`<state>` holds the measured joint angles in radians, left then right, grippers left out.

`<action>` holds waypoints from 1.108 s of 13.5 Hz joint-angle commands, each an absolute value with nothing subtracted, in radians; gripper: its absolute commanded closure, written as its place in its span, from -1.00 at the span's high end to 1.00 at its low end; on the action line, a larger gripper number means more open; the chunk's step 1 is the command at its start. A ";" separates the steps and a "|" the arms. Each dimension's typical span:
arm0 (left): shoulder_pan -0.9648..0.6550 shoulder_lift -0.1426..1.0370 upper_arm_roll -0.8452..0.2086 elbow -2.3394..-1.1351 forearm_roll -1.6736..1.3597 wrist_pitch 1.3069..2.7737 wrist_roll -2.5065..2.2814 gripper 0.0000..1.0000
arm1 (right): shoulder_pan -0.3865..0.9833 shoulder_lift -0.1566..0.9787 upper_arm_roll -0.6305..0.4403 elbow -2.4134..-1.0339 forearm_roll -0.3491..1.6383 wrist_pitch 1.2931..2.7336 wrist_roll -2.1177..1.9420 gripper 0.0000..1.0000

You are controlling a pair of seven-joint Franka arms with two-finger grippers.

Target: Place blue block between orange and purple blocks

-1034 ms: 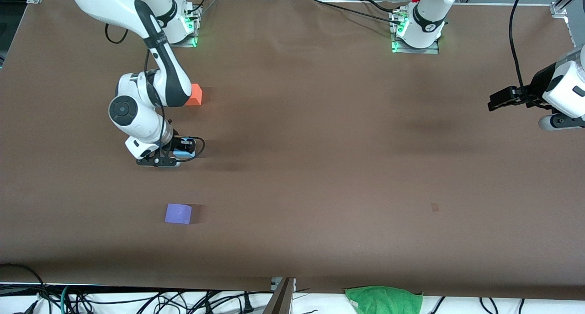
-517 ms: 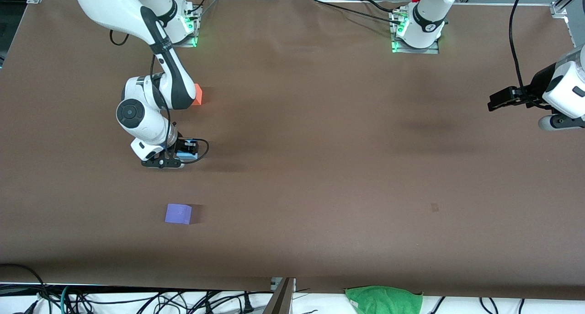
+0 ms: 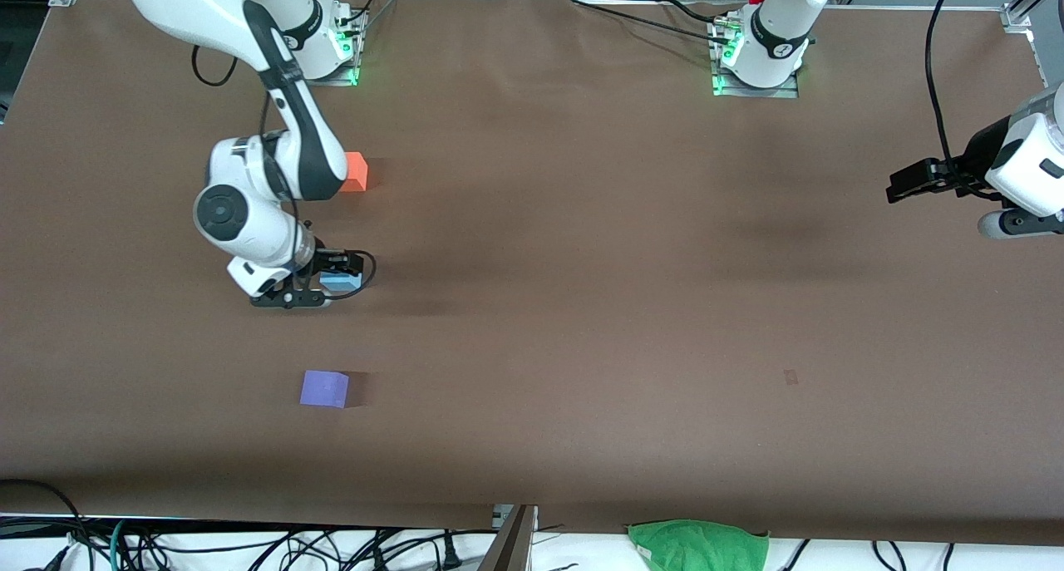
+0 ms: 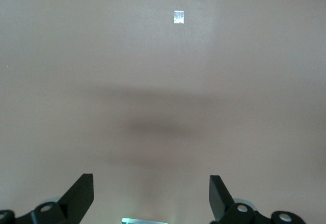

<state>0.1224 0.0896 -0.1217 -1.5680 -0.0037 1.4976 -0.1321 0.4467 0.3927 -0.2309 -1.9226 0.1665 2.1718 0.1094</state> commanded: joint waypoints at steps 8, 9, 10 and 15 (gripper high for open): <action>0.129 0.103 -0.123 -1.542 -0.020 1.494 -0.112 1.00 | 0.445 0.157 -0.245 -1.561 0.107 1.620 0.101 1.00; 0.129 0.103 -0.123 -1.542 -0.020 1.494 -0.112 1.00 | 0.445 0.099 -0.255 -1.607 0.101 1.623 0.101 1.00; 0.129 0.103 -0.124 -1.542 -0.020 1.494 -0.112 1.00 | 0.445 0.036 -0.258 -1.676 0.097 1.641 0.103 1.00; 0.129 0.103 -0.123 -1.542 -0.020 1.494 -0.112 1.00 | 0.320 -0.064 -0.146 -1.772 0.023 1.697 0.086 1.00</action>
<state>0.1225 0.0913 -0.1214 -1.5667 -0.0041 1.4976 -0.1321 0.4228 -0.0393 -0.2398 -1.7382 0.0409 1.6715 0.1049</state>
